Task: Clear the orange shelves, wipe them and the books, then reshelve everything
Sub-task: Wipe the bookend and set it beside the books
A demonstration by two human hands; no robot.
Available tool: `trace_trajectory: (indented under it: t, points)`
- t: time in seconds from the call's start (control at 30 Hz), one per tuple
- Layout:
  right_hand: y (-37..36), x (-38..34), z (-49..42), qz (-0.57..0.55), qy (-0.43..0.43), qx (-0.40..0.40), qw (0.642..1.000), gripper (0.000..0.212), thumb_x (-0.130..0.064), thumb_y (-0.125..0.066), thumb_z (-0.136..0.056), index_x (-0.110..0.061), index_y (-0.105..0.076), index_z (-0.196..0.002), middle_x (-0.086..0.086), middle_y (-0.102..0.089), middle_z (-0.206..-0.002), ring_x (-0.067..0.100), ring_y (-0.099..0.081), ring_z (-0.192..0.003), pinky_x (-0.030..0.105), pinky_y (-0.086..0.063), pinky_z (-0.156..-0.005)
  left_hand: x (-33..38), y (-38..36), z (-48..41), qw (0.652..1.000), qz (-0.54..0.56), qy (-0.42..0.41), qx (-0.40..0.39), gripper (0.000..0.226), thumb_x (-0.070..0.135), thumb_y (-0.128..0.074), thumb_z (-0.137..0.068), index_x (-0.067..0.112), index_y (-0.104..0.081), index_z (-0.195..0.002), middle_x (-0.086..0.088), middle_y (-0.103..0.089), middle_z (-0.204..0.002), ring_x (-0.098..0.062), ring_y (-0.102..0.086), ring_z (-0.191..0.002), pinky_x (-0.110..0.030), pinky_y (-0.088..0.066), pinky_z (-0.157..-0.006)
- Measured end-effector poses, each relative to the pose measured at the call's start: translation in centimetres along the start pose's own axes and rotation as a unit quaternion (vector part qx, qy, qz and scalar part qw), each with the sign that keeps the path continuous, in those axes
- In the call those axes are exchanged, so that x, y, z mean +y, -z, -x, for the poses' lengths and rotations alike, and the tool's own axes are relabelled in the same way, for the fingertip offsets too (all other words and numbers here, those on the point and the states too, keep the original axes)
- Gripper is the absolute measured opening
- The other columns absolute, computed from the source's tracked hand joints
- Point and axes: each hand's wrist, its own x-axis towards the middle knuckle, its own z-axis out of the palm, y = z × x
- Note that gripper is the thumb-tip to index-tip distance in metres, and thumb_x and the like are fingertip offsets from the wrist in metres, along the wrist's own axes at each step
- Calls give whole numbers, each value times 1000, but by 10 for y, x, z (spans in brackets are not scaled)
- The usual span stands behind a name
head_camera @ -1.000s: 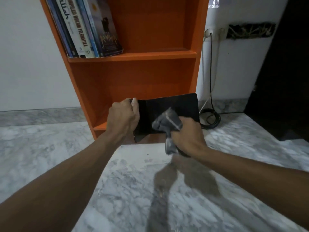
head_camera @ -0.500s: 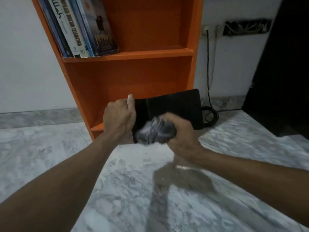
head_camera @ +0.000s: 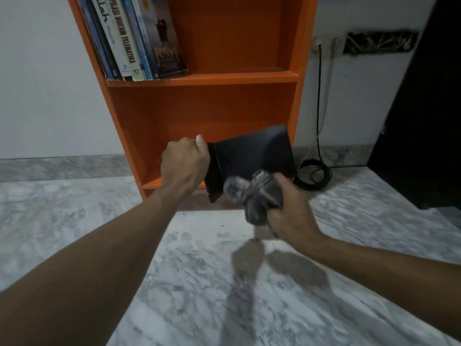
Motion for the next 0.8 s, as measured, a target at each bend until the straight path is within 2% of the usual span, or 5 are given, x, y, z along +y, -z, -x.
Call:
trace_trajectory:
  t: [0.2, 0.37, 0.47, 0.57, 0.8]
  points:
    - [-21, -26, -10, 9, -65, -85, 994, 38, -20, -75, -83, -20, -59, -118, -8, -69, -95, 7, -64, -82, 14, -47, -69, 26, -5, -6, 991, 26, 100, -81, 43, 25, -41, -97, 8, -49, -59, -15, -59, -65, -32, -61, -62, -37, -52, -61]
    - [-31, -30, -17, 93, -73, -12, 993, 23, -9, -66, -79, -25, -56, -91, -15, -56, -67, 2, -53, -61, 21, -37, -54, 44, 0, -13, 985, 11, 113, -132, 33, 23, -45, -95, 2, -57, -72, -16, -65, -82, -32, -62, -73, -33, -48, -60]
    - [-23, -29, -26, 17, -115, 47, 992, 18, -11, -70, -82, -27, -61, -79, -12, -62, -69, 5, -60, -65, 21, -49, -65, 39, 3, -18, 983, 43, 101, -150, 48, 41, -39, -88, 2, -66, -79, -20, -71, -86, -38, -68, -80, -44, -58, -76]
    - [-1, -27, -30, -90, -195, 53, 975, 17, -12, -76, -79, -24, -65, -79, -1, -71, -78, 22, -69, -79, 44, -57, -80, 29, 12, -23, 979, 82, 121, -140, 67, 64, -30, -91, 8, -62, -74, -10, -68, -77, -28, -65, -66, -36, -56, -68]
    - [39, -10, -24, -340, -303, 12, 890, 48, 1, -71, -77, 8, -55, -122, 28, -62, -120, 40, -66, -103, 47, -58, -81, -8, 42, -18, 901, 228, 76, -361, 21, 34, -41, -105, 31, -58, -117, -5, -56, -62, -13, -45, -48, -25, -36, -44]
